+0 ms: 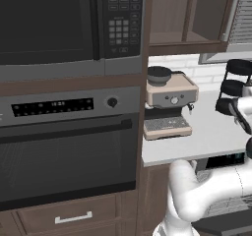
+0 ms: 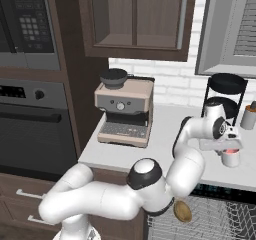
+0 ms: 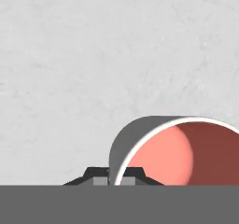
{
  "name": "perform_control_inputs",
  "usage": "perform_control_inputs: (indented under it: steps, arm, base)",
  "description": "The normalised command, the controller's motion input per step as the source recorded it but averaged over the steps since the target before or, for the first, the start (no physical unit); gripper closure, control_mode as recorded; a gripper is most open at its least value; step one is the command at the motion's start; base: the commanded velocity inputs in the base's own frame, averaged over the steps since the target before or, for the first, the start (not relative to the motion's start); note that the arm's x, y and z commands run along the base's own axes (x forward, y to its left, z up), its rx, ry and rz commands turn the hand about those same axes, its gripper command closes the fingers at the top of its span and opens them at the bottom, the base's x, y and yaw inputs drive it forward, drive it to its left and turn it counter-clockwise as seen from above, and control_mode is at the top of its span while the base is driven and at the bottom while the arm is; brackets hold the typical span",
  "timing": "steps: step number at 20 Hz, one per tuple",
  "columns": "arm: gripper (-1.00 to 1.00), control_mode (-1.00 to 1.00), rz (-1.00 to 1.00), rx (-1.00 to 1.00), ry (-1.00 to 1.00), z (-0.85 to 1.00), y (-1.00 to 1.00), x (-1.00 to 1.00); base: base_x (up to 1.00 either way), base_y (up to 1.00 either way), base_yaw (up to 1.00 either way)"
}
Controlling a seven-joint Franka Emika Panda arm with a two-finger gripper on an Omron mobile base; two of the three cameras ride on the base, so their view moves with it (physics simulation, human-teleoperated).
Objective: Pick up the cup and bowl from the counter, place them in the dishwasher, and close the dishwasher door.
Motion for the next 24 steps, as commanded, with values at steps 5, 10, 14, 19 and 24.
perform_control_inputs:
  steps: [5,10,14,19,24]
  arm:
    - [1.0,-1.0,-0.02,0.07,0.0,0.33,0.06,-0.91]
    - [1.0,-1.0,-0.01,0.02,0.0,0.43,0.24,-1.0]
    - [1.0,-1.0,0.0,0.03,0.0,0.14,0.18,-1.0]
    - [1.0,-1.0,0.02,0.26,-0.05,-0.02,0.04,-1.0]
    - [1.0,-1.0,0.04,0.34,-0.11,-0.38,0.16,-0.99]
  base:
    - [0.0,0.0,0.0]
    - [0.0,0.0,0.0]
    - [0.0,0.0,0.0]
    - [0.0,0.0,0.0]
    - [0.0,0.0,0.0]
